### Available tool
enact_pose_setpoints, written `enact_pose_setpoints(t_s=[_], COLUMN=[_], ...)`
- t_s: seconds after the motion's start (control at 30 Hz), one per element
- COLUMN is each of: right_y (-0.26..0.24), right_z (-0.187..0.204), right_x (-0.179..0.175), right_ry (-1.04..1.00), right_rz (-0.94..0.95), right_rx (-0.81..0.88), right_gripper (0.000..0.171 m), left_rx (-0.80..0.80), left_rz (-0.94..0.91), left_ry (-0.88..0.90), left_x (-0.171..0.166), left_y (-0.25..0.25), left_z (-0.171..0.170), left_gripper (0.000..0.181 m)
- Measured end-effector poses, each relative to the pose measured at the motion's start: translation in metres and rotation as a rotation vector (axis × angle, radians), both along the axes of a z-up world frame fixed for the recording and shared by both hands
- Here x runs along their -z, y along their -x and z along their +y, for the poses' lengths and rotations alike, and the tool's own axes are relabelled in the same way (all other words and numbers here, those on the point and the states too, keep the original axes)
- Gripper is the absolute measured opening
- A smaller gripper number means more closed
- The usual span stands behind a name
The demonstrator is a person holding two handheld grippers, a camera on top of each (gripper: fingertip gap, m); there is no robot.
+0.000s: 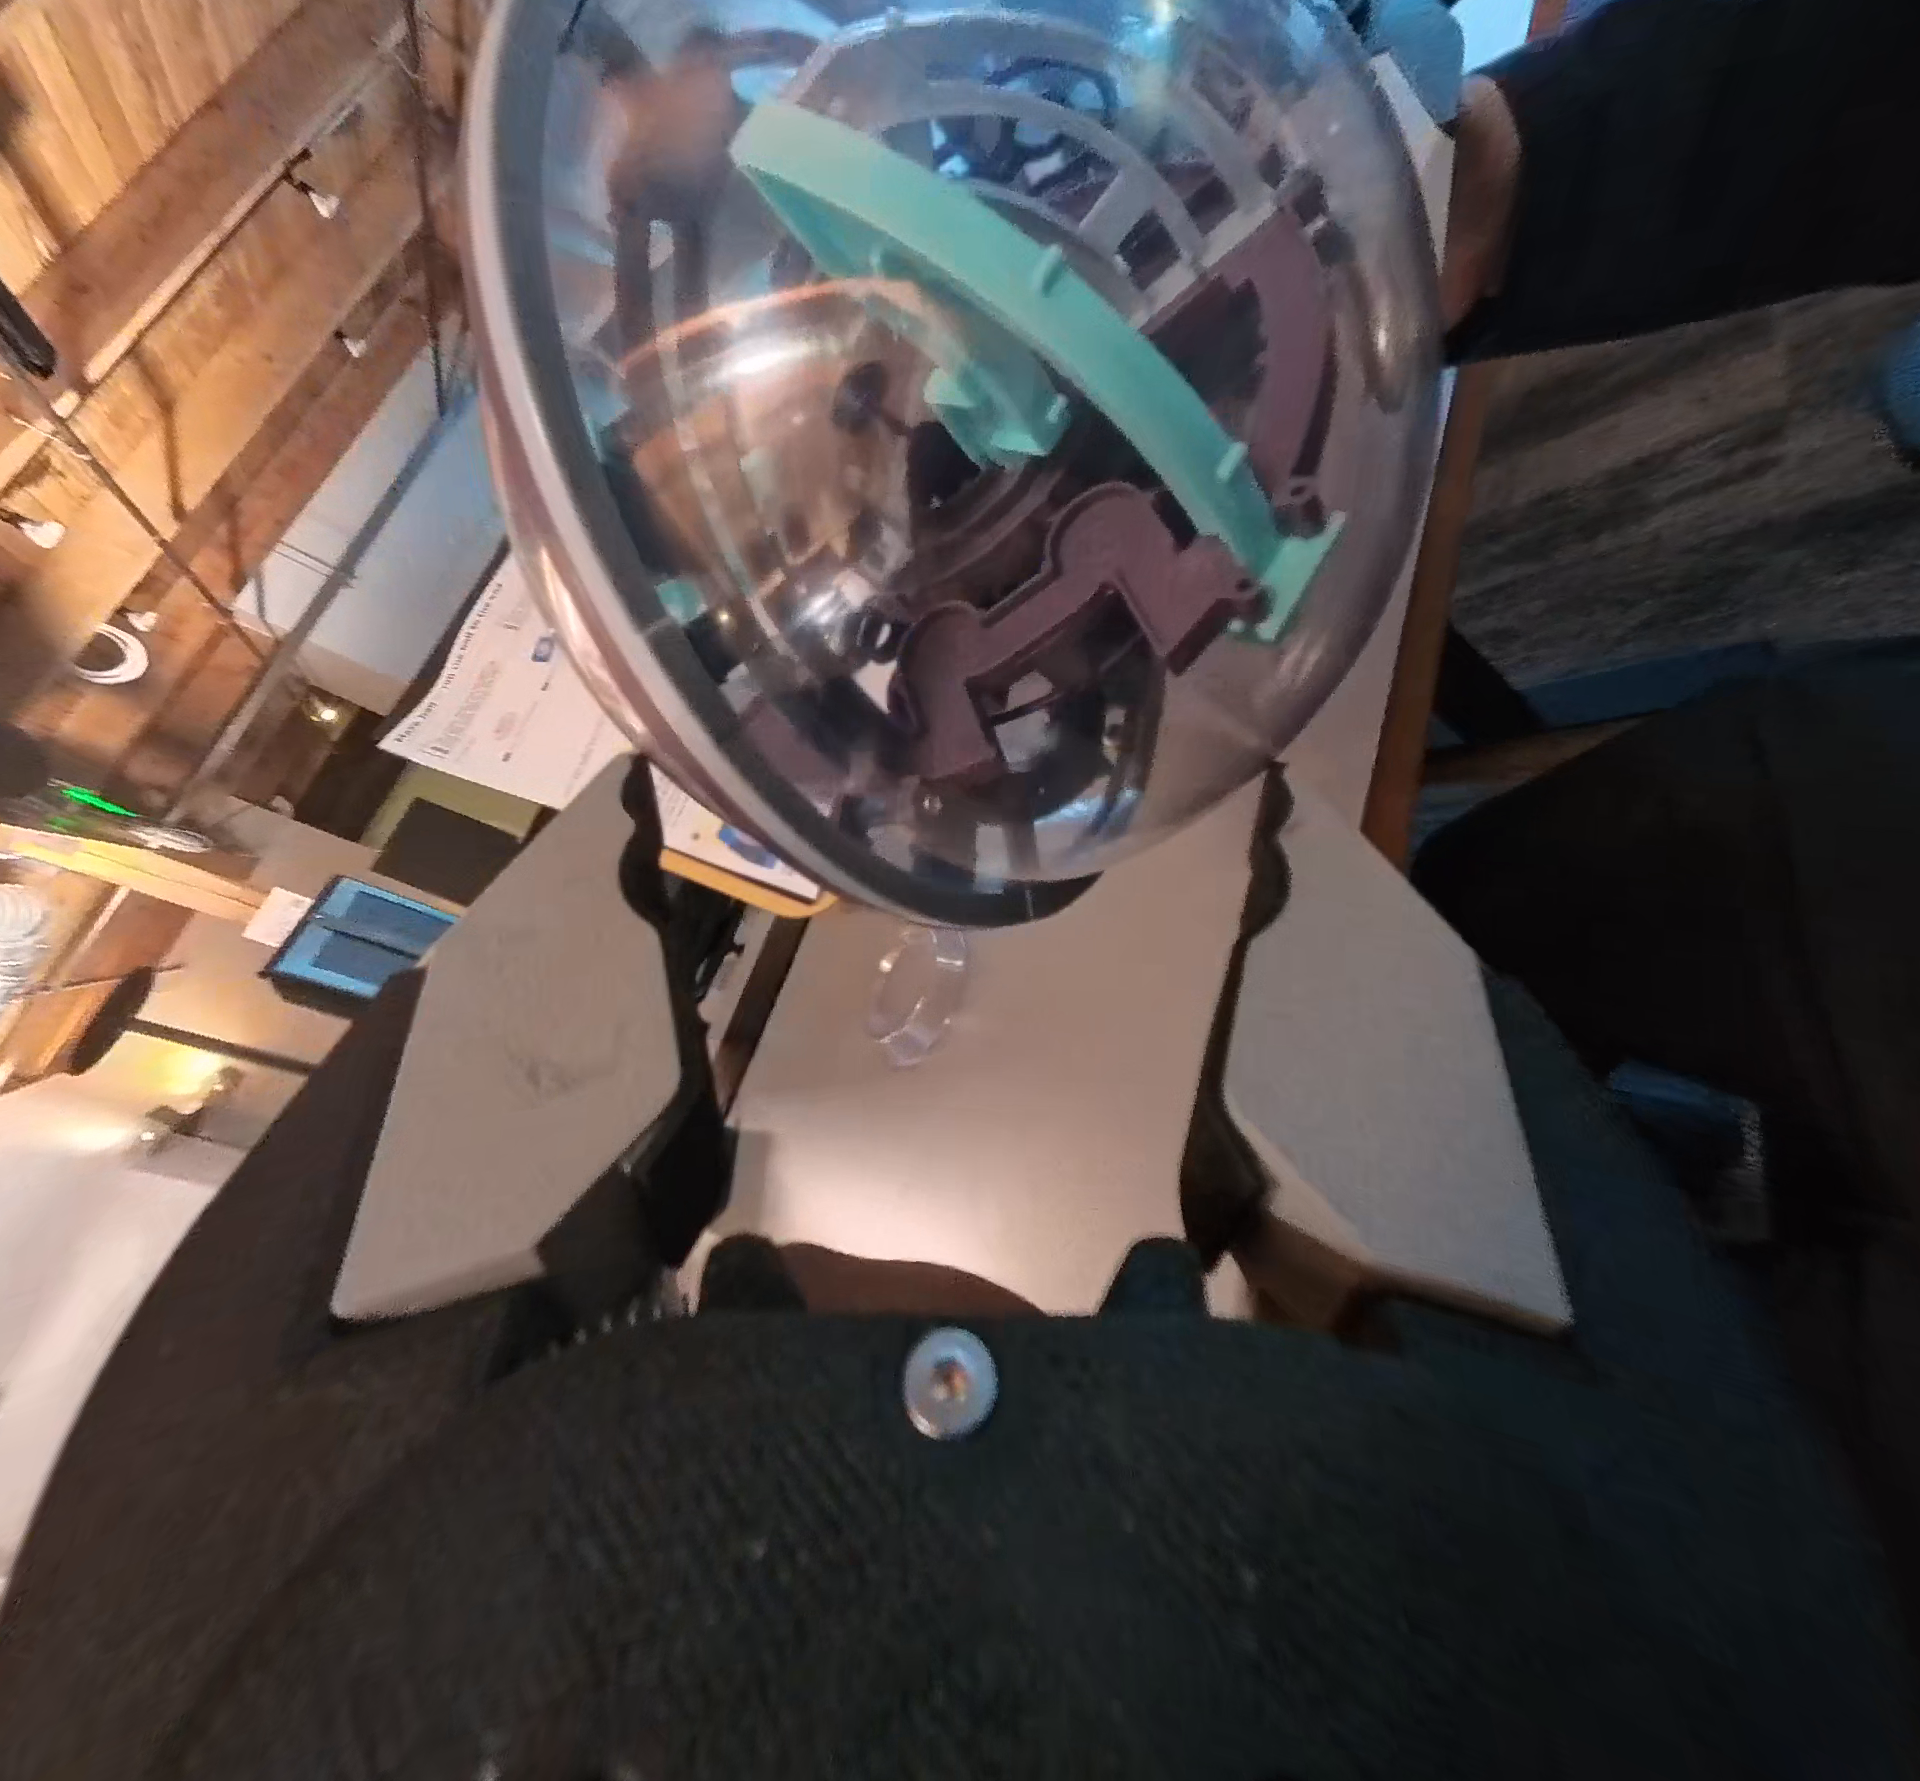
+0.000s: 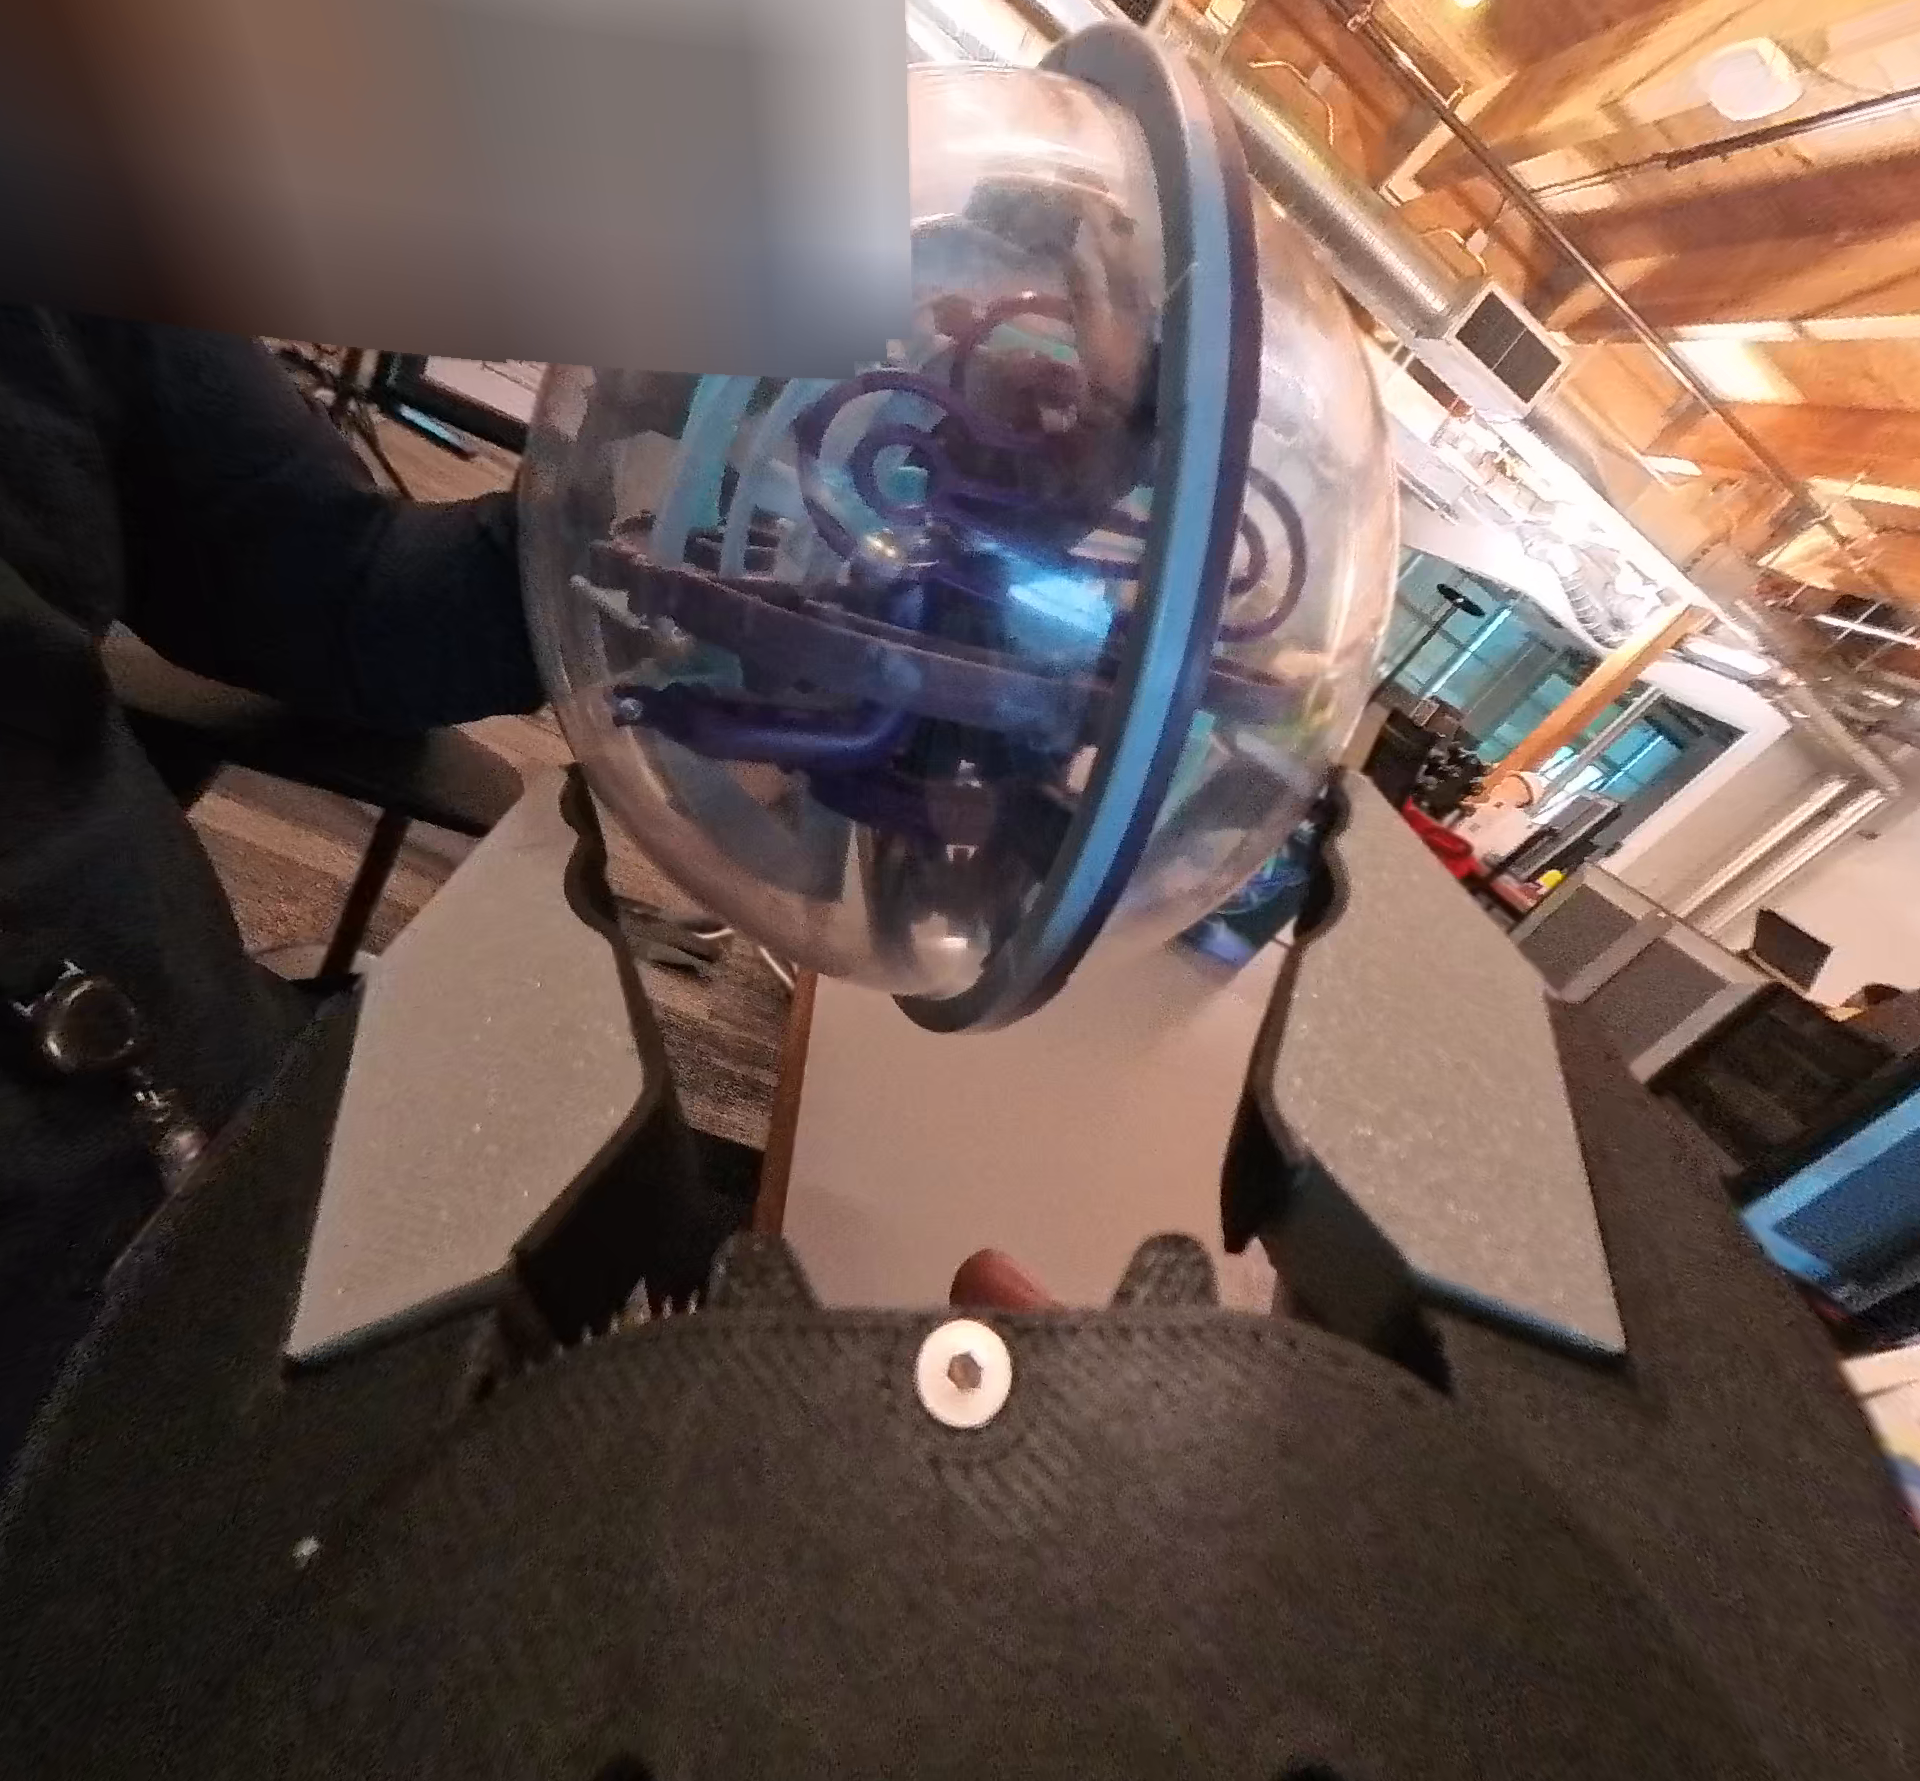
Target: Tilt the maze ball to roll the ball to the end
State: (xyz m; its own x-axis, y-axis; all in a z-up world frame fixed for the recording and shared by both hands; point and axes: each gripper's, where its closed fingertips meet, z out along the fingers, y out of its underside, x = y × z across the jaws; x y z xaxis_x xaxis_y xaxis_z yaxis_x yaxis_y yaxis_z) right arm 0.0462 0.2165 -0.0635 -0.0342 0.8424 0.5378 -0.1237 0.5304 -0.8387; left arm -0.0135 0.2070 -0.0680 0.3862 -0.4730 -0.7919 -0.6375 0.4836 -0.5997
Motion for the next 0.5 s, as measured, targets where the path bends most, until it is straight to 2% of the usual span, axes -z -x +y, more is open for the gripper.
enact_pose_setpoints(t_s=[0.5], right_y=[0.0043], right_z=[0.0026], right_x=[0.0038], right_ry=[0.039], right_rz=[0.030], right_rx=[-0.029], right_gripper=[0.131], left_rx=[-0.012], left_rz=[0.004], left_ry=[0.028], left_x=[0.0031], left_y=[0.0039], left_z=[0.0032], left_gripper=[0.112])
